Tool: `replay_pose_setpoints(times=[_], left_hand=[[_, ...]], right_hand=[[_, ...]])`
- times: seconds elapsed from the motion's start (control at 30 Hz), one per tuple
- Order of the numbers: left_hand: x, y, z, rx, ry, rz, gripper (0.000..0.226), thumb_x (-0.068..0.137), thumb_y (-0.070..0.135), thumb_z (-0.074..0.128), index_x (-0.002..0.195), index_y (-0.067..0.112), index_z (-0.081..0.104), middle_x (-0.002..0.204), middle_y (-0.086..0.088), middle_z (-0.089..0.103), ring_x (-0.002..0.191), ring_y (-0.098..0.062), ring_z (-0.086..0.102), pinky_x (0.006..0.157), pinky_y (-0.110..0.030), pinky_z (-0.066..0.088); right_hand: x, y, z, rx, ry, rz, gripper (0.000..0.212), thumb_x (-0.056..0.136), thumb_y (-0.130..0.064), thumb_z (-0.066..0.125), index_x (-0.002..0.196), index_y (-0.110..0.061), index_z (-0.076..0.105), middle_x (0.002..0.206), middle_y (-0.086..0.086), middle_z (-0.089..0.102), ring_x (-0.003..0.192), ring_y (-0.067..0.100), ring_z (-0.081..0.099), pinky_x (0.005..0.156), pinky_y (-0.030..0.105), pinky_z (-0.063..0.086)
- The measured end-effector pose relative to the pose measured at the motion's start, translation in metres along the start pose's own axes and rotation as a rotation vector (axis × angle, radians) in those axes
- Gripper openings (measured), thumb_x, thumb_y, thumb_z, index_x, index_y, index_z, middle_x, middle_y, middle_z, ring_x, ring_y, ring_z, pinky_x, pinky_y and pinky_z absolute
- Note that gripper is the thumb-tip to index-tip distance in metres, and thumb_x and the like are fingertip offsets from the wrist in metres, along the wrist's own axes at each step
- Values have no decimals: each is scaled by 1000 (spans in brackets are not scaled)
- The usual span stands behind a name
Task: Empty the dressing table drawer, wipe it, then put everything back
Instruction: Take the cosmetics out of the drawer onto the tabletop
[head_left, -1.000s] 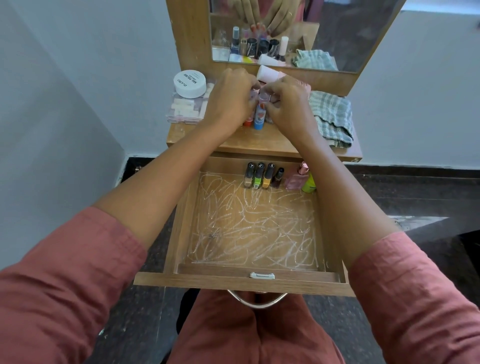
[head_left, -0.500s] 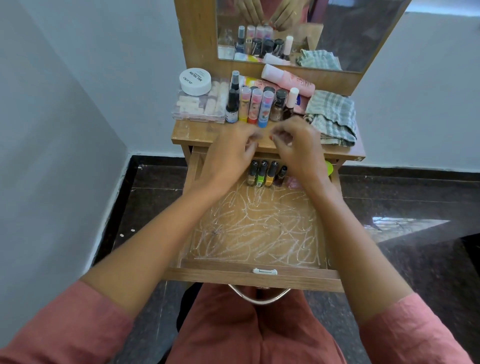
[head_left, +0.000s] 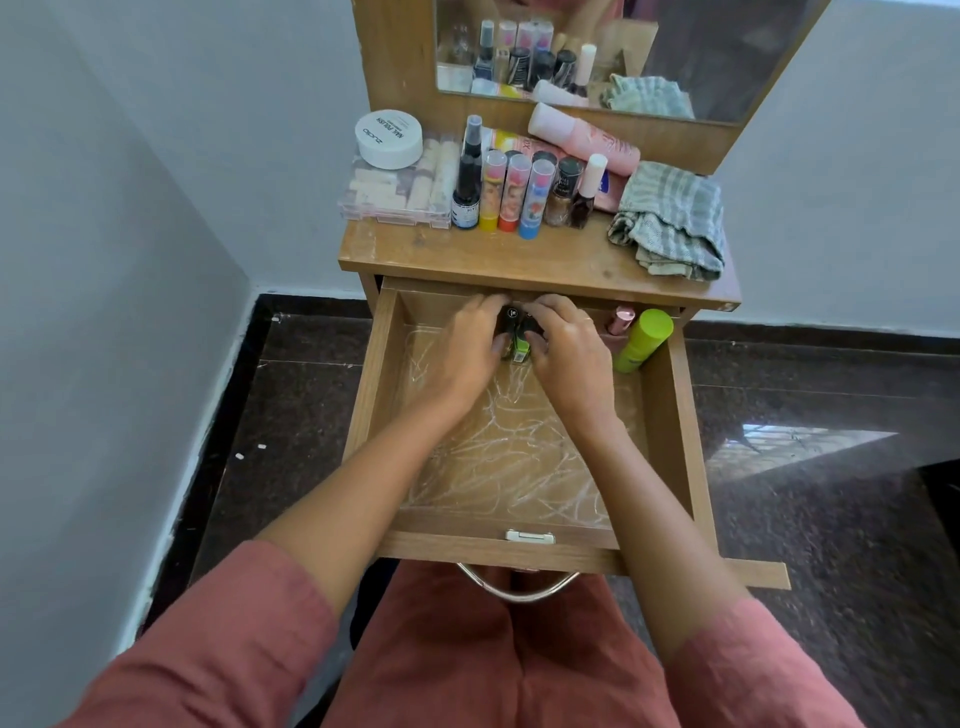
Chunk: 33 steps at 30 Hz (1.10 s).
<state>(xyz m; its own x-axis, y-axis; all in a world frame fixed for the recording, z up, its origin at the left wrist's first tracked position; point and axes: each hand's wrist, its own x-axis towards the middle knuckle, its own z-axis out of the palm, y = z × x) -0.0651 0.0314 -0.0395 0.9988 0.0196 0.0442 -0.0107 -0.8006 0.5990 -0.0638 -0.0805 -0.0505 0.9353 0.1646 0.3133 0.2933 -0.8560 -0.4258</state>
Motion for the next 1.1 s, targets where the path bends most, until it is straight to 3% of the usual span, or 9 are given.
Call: replay_pose_setpoints(times=[0.23,0.43,0.77,0.93,1.1], left_hand=[[7,3,3,-17,38,-12,23,88,10,57,110,11,62,111,-8,63,102,-23,59,80,-32,47],[1,3,-4,-43,28,-2,21,87,7,57,106,9,66,105,-9,66,95,-23,62,80,-33,49],[-18,14,-38,-77,12,66,25,87,10,59,111,12,65,110,-6,66,101,-18,61,89,-32,50],[-21,24,-65,-90,45,102,26,89,12,57,114,15,64,109,-2,68,86,-6,59,75,-13,42],[-9,31,-95,-153,104,128,28,88,9,58,115,10,63,117,-6,65,102,-10,59,86,-12,40]], right_hand=[[6,-1,7,-100,2,-26,27,77,-3,62,104,-6,65,101,11,66,85,32,59,66,38,51],[9,-4,2,-59,-54,9,22,80,-2,60,100,-5,67,97,12,66,92,32,53,72,39,45],[0,-16,-32,119,-21,37,25,82,-4,60,105,-10,68,102,5,67,99,23,53,76,26,41],[8,-31,-55,227,8,5,22,82,-3,60,102,-7,68,98,8,66,86,28,62,74,43,52],[28,-49,-78,258,38,-54,23,83,1,59,104,-4,68,103,11,66,88,23,62,80,31,51]])
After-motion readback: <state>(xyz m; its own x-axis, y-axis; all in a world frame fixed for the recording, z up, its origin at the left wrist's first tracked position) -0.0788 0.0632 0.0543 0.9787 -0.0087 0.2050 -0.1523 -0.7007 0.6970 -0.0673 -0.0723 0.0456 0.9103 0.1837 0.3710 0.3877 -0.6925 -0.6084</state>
